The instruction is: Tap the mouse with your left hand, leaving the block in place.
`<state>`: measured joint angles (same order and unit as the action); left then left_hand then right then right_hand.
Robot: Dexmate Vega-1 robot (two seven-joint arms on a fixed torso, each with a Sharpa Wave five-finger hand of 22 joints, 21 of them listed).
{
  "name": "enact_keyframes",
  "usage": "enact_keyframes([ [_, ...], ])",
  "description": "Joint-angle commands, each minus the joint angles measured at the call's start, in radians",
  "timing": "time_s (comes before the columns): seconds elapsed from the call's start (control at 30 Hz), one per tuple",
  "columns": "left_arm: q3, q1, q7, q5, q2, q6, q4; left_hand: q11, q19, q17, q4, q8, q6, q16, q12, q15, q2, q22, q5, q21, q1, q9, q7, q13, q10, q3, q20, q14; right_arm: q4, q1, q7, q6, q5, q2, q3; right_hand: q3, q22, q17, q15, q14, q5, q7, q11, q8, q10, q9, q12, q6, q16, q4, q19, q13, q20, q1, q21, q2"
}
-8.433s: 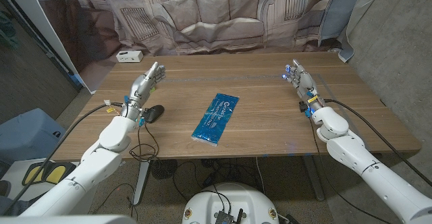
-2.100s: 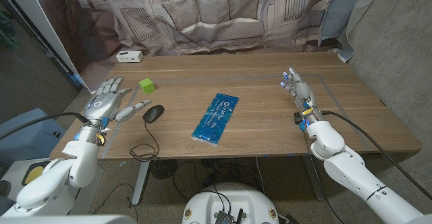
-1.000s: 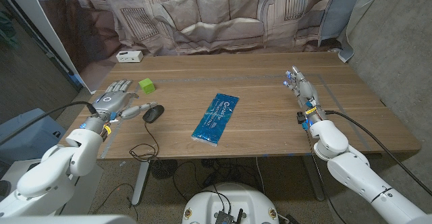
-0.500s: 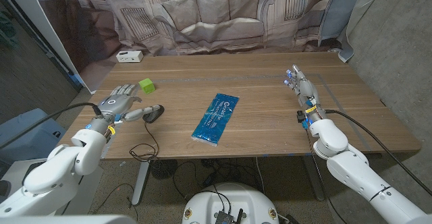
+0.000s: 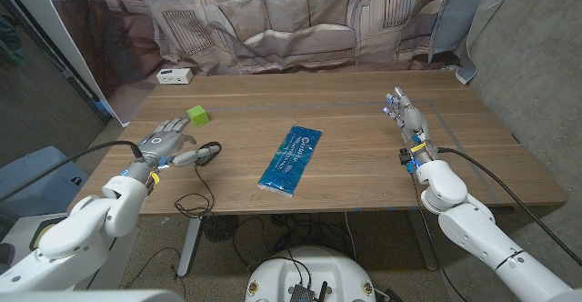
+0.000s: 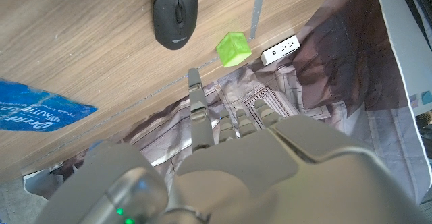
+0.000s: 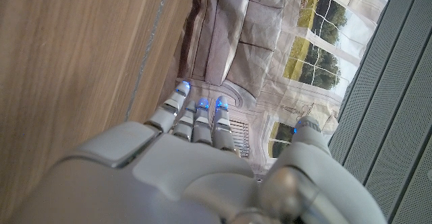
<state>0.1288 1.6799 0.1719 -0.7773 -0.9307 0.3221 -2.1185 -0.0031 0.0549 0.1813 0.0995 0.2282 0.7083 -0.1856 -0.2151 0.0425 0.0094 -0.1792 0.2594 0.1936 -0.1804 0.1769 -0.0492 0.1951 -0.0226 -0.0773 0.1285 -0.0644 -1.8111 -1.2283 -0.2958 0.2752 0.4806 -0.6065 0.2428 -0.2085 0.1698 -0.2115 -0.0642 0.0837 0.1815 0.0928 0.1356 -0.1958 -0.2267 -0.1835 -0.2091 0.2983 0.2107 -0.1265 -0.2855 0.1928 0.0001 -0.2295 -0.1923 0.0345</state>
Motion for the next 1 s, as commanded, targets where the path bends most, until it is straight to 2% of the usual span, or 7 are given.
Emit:
enact_keyframes([
  [0.03,-0.041,-0.011,0.007,0.006,-0.040,0.042,0.006,-0.007,-0.006,0.002,0.000,0.007,0.022,-0.007,-0.009,-0.008,0.012,-0.004,0.005,0.009,0.000,0.000,-0.007,0.003,-0.009,-0.006,0.006,0.000,0.007,-0.002,-0.006,0.013,-0.001,0.005,-0.004,0.002,0.003,-0.003,-0.005,-0.004,0.002,-0.001,-0.001,-0.002,-0.003,-0.004,0.005,0.013,-0.001,0.001,0.000,0.004,0.001,0.000,0.001,0.007],
  [0.4,-0.089,-0.043,0.026,0.039,-0.071,0.056,0.036,-0.011,-0.012,0.002,-0.001,0.004,0.028,-0.008,-0.008,-0.011,0.015,-0.004,0.007,0.011,-0.003,0.000,-0.005,0.003,-0.007,-0.007,0.005,0.005,0.010,-0.006,-0.010,0.018,-0.001,0.009,-0.007,0.003,0.003,-0.003,-0.004,-0.003,0.002,-0.002,-0.001,-0.002,-0.004,-0.004,0.005,0.014,-0.001,0.001,0.001,0.004,0.003,0.000,0.001,0.008],
  [0.7,-0.124,-0.065,0.043,0.081,-0.096,0.059,0.056,-0.011,-0.007,0.002,-0.003,0.001,0.041,-0.007,-0.008,-0.011,0.019,-0.004,0.010,0.009,-0.008,-0.001,0.014,0.002,-0.011,-0.007,0.004,0.006,0.000,-0.008,-0.015,0.001,-0.001,0.002,-0.011,0.003,0.003,-0.003,-0.004,-0.003,0.002,-0.004,-0.003,-0.002,-0.006,-0.004,0.004,0.016,-0.001,0.001,0.002,0.004,0.002,0.001,0.001,0.008],
  [1.0,-0.192,-0.112,0.056,0.111,-0.124,0.076,0.085,-0.018,-0.010,0.001,-0.006,0.005,0.074,-0.009,-0.011,-0.014,0.023,-0.003,0.014,0.009,-0.017,-0.001,0.013,0.002,-0.021,-0.007,0.002,0.015,0.001,-0.001,-0.012,-0.007,0.003,-0.001,-0.013,0.005,0.003,-0.003,-0.004,-0.001,0.002,-0.006,-0.006,-0.003,-0.008,-0.004,0.004,0.019,0.000,0.001,0.003,0.004,0.003,0.002,0.000,0.008],
])
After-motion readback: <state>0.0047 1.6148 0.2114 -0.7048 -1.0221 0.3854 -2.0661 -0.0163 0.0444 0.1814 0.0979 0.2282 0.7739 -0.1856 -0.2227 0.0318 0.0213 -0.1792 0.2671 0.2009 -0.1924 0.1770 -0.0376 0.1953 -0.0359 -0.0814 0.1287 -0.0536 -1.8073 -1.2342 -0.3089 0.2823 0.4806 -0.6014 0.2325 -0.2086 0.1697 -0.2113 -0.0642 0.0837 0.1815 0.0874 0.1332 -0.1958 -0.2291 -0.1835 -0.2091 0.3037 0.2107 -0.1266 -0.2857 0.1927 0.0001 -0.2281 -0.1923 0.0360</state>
